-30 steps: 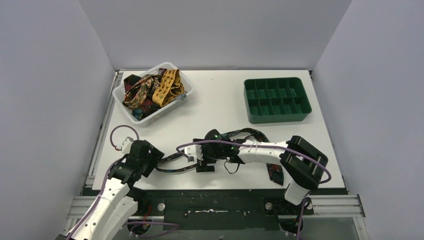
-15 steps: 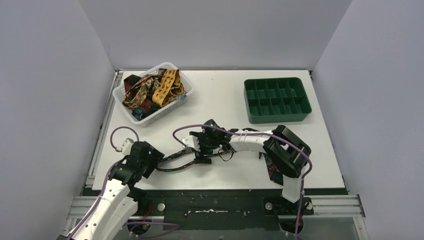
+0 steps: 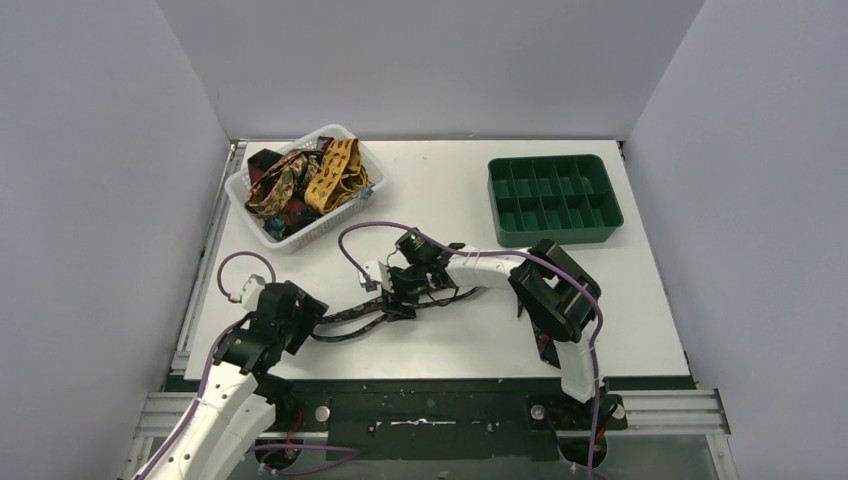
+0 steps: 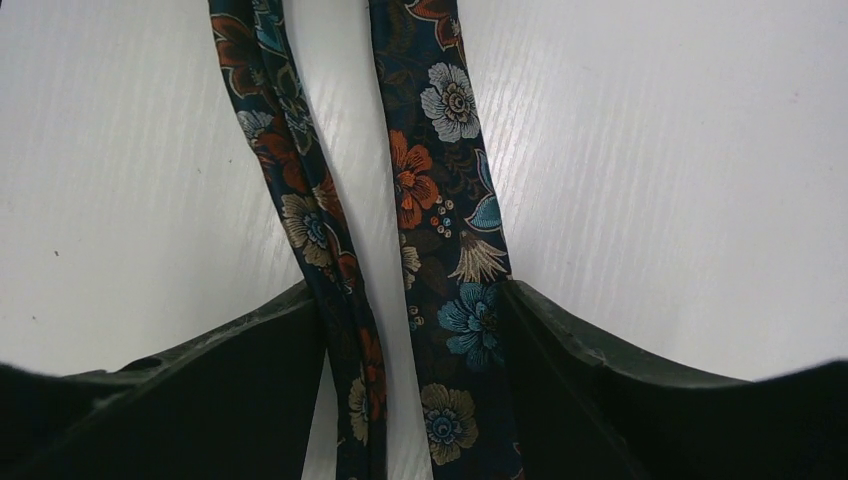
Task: Roll the ties
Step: Flatten out the tie at the center of the board.
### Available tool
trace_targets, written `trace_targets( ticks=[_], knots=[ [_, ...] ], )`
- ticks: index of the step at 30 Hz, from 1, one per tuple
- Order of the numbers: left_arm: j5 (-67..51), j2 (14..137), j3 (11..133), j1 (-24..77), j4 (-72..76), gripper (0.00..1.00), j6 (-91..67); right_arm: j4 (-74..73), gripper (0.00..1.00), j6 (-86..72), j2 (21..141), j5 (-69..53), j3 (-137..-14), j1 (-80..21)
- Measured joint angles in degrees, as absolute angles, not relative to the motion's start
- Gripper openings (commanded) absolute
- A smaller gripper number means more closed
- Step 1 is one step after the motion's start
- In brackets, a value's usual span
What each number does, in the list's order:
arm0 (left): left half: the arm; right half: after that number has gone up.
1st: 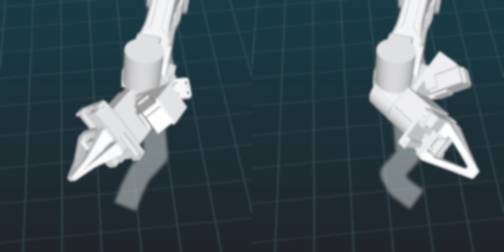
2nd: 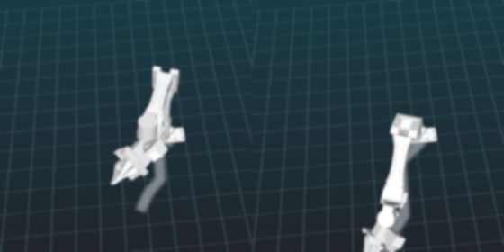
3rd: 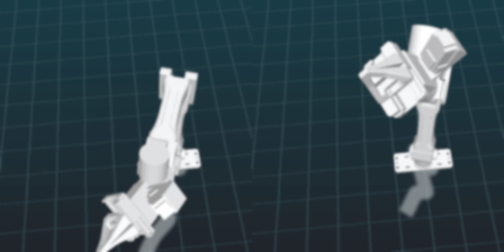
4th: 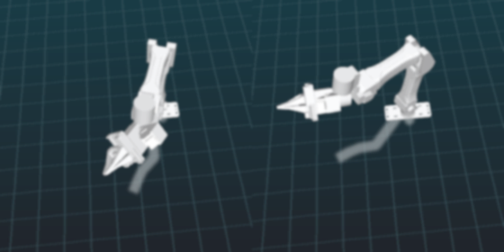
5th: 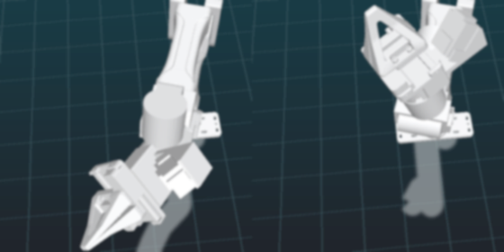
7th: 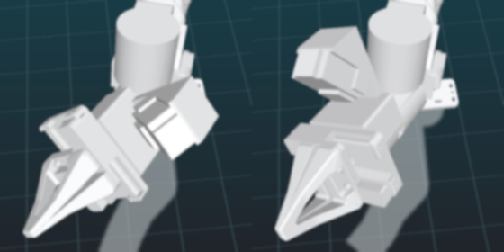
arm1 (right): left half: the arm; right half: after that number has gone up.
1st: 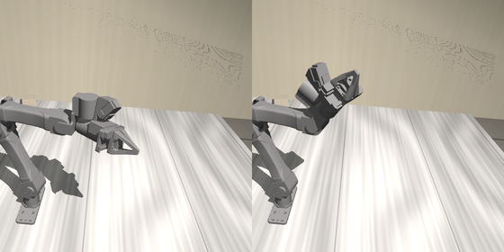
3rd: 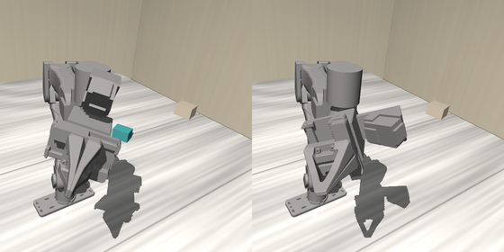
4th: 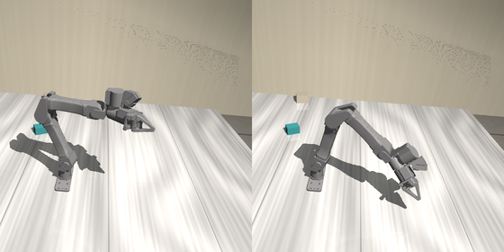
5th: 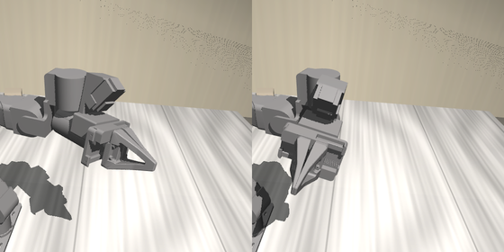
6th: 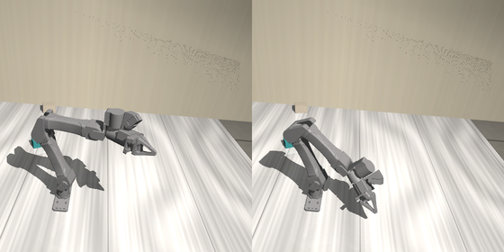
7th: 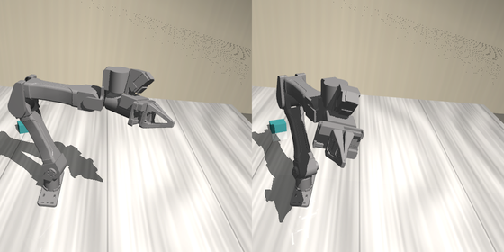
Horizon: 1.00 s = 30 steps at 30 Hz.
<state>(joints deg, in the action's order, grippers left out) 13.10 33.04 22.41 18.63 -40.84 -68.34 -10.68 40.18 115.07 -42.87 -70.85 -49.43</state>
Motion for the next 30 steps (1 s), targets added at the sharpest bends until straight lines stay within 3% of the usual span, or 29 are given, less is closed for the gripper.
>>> trace_targets(
  ticks=[2, 14, 15, 17, 19, 21, 26, 28, 30],
  knots=[
    [13.19, 32.67, 22.79, 18.63, -41.01, 0.72, -68.31, -10.74, 0.45, 39.97, 115.07, -42.87, -70.85, -49.43],
    [14.15, 31.27, 23.94, 18.63, -42.00, 0.75, -68.34, -4.78, 0.23, 30.59, 113.71, -39.07, -67.53, -49.84],
    [14.17, 31.27, 23.94, 18.63, -42.00, 0.75, -68.36, -3.90, 0.27, 29.32, 113.32, -38.26, -66.83, -50.02],
    [14.17, 31.29, 23.94, 18.63, -42.00, 0.75, -68.34, -2.61, 0.52, 27.29, 112.64, -36.60, -65.65, -50.63],
    [14.15, 31.31, 23.94, 18.63, -42.00, 0.75, -68.34, -1.52, 0.59, 25.21, 111.98, -35.48, -64.55, -51.53],
    [14.15, 31.31, 23.94, 18.63, -42.00, 0.75, -68.34, -0.36, 0.51, 24.47, 111.39, -33.95, -63.48, -52.66],
    [14.13, 31.29, 23.94, 18.63, -42.00, 0.75, -68.34, 0.51, 0.11, 23.68, 112.22, -31.88, -64.45, -53.82],
    [14.13, 31.29, 23.94, 18.63, -42.00, 0.75, -68.34, 0.34, 0.03, 23.29, 113.32, -31.51, -66.13, -53.84],
    [14.15, 31.11, 23.99, 18.61, -42.13, 0.75, -68.34, -0.08, 0.01, 22.39, 113.60, -31.51, -66.78, -53.63]
  ],
)
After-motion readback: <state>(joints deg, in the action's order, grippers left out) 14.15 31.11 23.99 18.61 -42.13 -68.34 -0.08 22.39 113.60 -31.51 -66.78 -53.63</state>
